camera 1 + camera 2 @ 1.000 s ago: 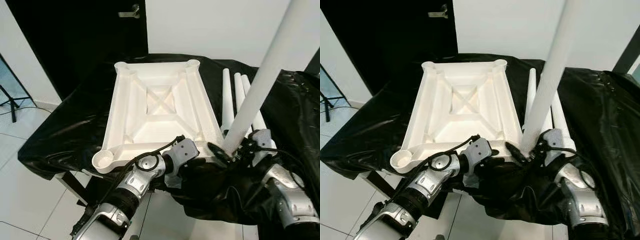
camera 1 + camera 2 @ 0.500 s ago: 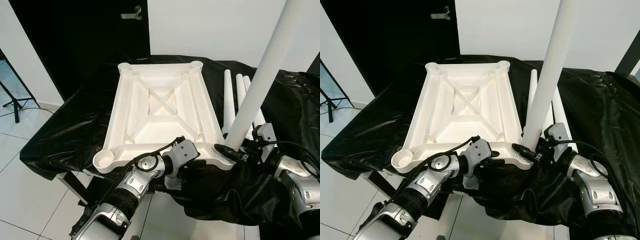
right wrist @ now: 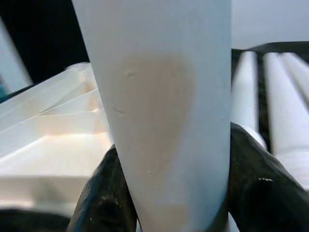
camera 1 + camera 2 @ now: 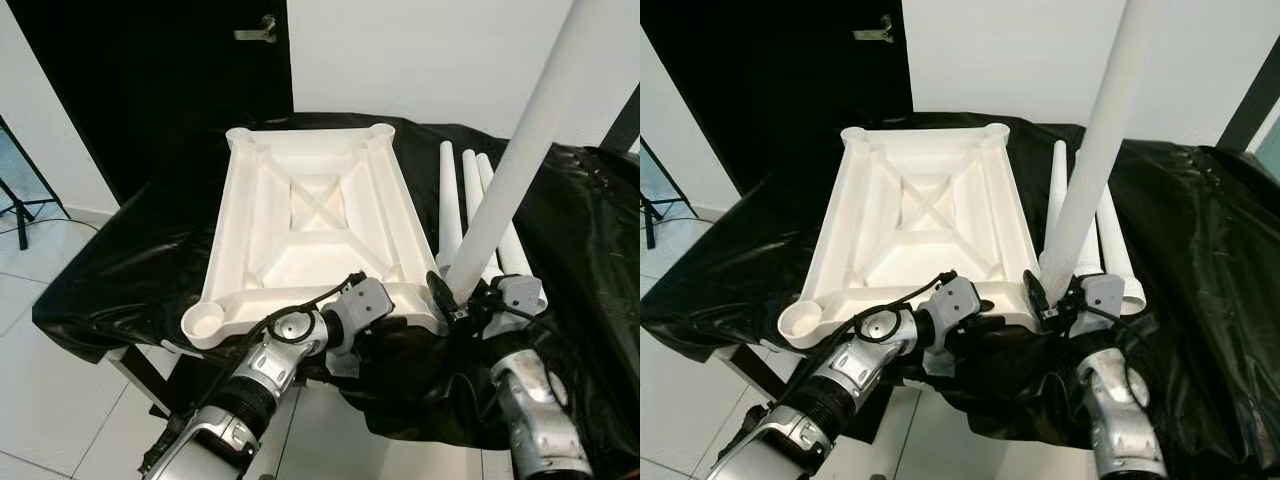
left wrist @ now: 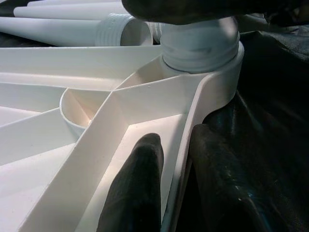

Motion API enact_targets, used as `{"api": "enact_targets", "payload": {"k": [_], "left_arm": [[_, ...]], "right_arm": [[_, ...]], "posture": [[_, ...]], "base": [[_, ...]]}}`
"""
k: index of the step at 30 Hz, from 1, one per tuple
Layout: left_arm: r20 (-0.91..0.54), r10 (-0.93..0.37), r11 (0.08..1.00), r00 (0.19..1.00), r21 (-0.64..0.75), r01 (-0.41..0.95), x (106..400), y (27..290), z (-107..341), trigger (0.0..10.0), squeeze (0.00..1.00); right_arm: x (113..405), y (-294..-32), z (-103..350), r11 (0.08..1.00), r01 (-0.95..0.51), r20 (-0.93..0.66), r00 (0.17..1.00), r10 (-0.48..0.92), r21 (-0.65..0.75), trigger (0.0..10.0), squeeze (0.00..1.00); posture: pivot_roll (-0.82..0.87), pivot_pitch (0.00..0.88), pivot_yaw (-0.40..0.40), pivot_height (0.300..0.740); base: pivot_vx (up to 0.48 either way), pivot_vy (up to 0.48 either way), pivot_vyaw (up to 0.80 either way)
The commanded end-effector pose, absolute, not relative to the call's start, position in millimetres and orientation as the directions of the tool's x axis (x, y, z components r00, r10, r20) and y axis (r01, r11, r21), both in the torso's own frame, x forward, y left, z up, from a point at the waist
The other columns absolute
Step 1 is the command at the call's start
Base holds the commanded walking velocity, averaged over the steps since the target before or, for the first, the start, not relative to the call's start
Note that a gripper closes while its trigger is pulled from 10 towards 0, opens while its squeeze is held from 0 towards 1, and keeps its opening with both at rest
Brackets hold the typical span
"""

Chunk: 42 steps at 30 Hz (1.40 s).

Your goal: Building children table

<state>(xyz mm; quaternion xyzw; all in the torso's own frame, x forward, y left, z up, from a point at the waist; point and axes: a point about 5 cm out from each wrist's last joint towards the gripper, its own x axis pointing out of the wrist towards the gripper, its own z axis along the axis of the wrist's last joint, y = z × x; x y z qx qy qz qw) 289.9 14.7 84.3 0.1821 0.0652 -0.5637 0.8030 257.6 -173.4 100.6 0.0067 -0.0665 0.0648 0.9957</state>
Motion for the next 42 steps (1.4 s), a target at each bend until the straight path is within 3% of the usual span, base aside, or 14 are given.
{"api": "enact_targets", "payload": {"k": [1,9,10,13,14,15,23,24,25,26,33,34,36,42], "left_arm": [[-0.427,-0.864,0.232,0.269,0.136,0.963,273,15,55,10.0,0.0],[-0.426,-0.867,0.223,0.258,0.133,0.966,272,14,55,10.0,0.0],[-0.426,-0.867,0.223,0.258,0.132,0.966,271,14,55,10.0,0.0],[-0.426,-0.867,0.224,0.259,0.131,0.966,271,14,54,10.0,0.0],[-0.426,-0.867,0.225,0.26,0.13,0.966,271,14,54,10.0,0.0],[-0.426,-0.866,0.227,0.26,0.128,0.965,271,14,54,10.0,0.0],[-0.427,-0.865,0.229,0.263,0.13,0.965,271,14,54,10.0,0.0],[-0.426,-0.866,0.228,0.263,0.132,0.965,272,14,54,10.0,0.0],[-0.426,-0.866,0.228,0.264,0.133,0.964,272,14,55,10.0,0.0],[-0.426,-0.866,0.226,0.263,0.134,0.965,273,13,55,10.0,0.0],[-0.428,-0.866,0.218,0.257,0.14,0.966,274,13,56,10.0,0.0],[-0.428,-0.866,0.219,0.259,0.142,0.965,274,13,56,10.0,0.0],[-0.428,-0.865,0.221,0.261,0.143,0.965,275,13,56,10.0,0.0],[-0.431,-0.864,0.222,0.262,0.14,0.965,272,15,54,10.0,0.0]], "right_arm": [[261,-172,93,0.995,-0.094,0.084,0.992,0.092,0.029,0.0,0.0],[264,-166,93,0.995,-0.098,0.078,0.992,0.095,0.037,0.6,0.0],[264,-163,91,0.992,-0.121,0.065,0.991,0.118,0.035,8.3,0.0],[263,-159,90,0.991,-0.131,0.051,0.99,0.13,0.029,8.3,0.0],[262,-159,90,0.986,-0.165,0.046,0.985,0.164,0.027,10.0,0.0],[261,-161,89,0.977,-0.211,0.033,0.977,0.21,0.032,10.0,1.0],[255,-172,89,0.936,-0.351,-0.003,0.936,0.351,0.019,10.0,1.0],[256,-178,91,0.923,-0.385,-0.009,0.923,0.385,0.003,10.0,0.66],[256,-181,93,0.915,-0.404,-0.012,0.915,0.404,-0.007,10.0,0.66],[258,-186,97,0.889,-0.458,-0.017,0.889,0.457,-0.033,10.0,0.0],[253,-198,98,0.7,-0.705,-0.166,0.708,0.686,-0.113,10.0,0.0],[254,-203,99,0.681,-0.721,-0.19,0.692,0.696,-0.128,7.6,0.0],[255,-210,100,0.651,-0.748,-0.228,0.661,0.715,-0.128,0.0,0.0],[251,-215,94,0.596,-0.799,-0.31,0.59,0.746,-0.086,0.0,0.0]], "posture": [[0.21,0.0,-0.024,0.74],[0.2,0.0,-0.02,0.74],[0.2,0.0,-0.02,0.74],[0.2,0.0,-0.02,0.74],[0.21,0.0,-0.024,0.74],[0.21,0.0,-0.024,0.74],[0.2,0.0,-0.025,0.74],[0.19,0.0,-0.024,0.74],[0.19,0.0,-0.023,0.74],[0.19,0.0,-0.019,0.74],[0.19,0.0,-0.016,0.74],[0.19,0.0,-0.018,0.74],[0.19,0.0,-0.017,0.74],[0.2,0.0,-0.018,0.74]], "base": [[0.0,0.0,0.0],[0.0,0.0,0.0],[0.0,0.0,0.0],[0.0,0.0,0.0],[0.0,0.0,0.0],[0.0,0.0,0.0],[0.0,0.0,0.0],[0.0,0.0,0.0],[0.0,0.0,0.0],[0.0,0.0,0.0],[0.0,0.0,0.0],[0.0,0.0,0.0],[0.0,0.0,0.0],[0.0,0.0,0.0]]}}
